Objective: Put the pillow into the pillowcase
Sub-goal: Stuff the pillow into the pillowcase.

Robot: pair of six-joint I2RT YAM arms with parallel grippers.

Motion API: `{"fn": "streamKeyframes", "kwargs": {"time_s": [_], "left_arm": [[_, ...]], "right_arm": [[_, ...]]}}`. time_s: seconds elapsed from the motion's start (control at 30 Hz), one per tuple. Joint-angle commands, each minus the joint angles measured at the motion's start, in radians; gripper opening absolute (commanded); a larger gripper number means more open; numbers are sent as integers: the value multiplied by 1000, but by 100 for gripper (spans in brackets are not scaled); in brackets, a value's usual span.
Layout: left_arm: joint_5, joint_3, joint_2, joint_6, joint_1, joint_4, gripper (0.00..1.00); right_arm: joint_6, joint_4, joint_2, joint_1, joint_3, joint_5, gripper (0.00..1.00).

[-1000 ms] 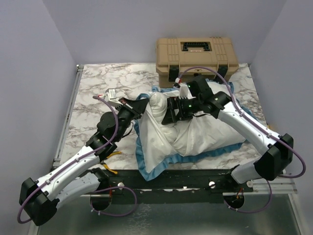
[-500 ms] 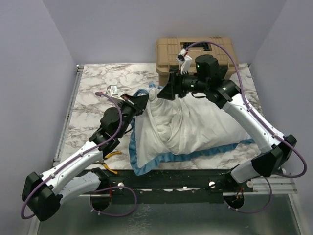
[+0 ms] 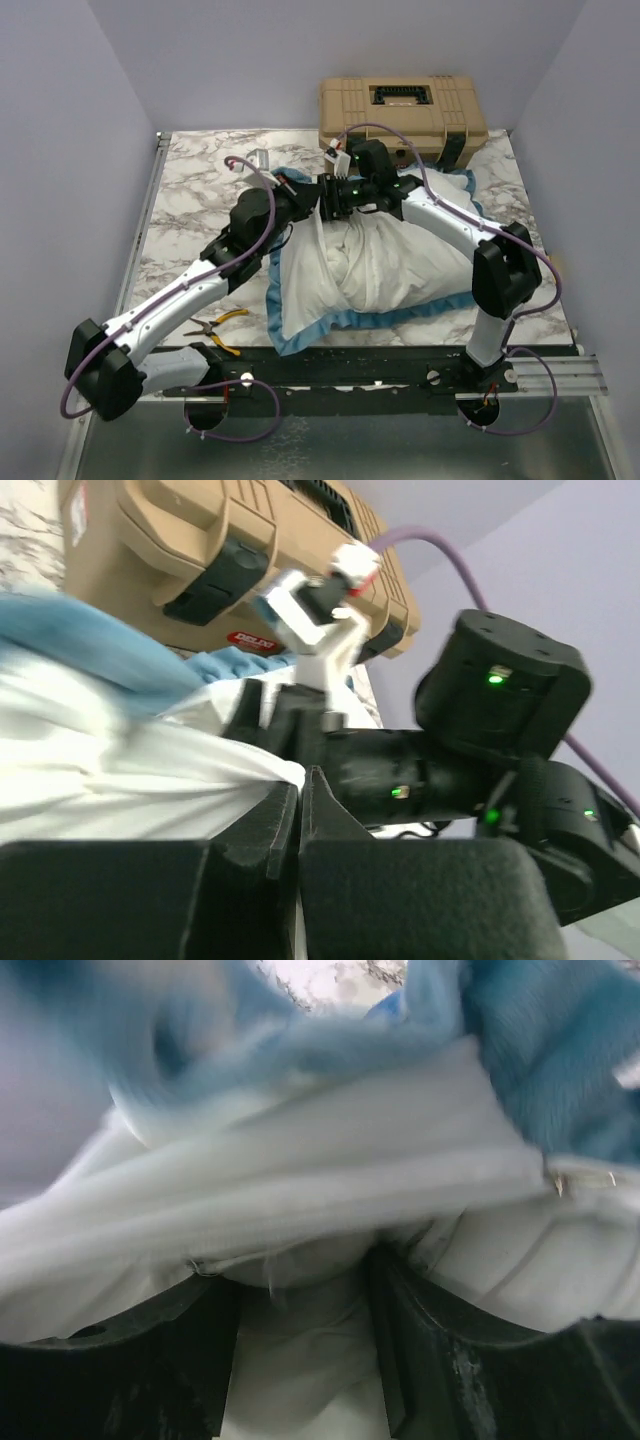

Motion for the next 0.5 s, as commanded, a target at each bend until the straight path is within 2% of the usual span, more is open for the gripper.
{"fn": "streamKeyframes", "kwargs": {"time_s": [0.0,0.07,0.17,0.33,0.47], "left_arm": [[183,243,97,-38,1,249,0],[219,280,142,-54,-1,259,0],[184,268,150,-55,-1,247,0],[-81,222,57,-27,11,-41,0],[-157,170,-19,6,20,-152,0]], "right_arm": [[99,49,120,66,13,-183,60],[138,106,129,65,6,-219,65],[49,-36,114,64,69,-182,72],[-96,-331,-69,29,107,163,90],[-160,-551,-172,22,159,395,96]]}}
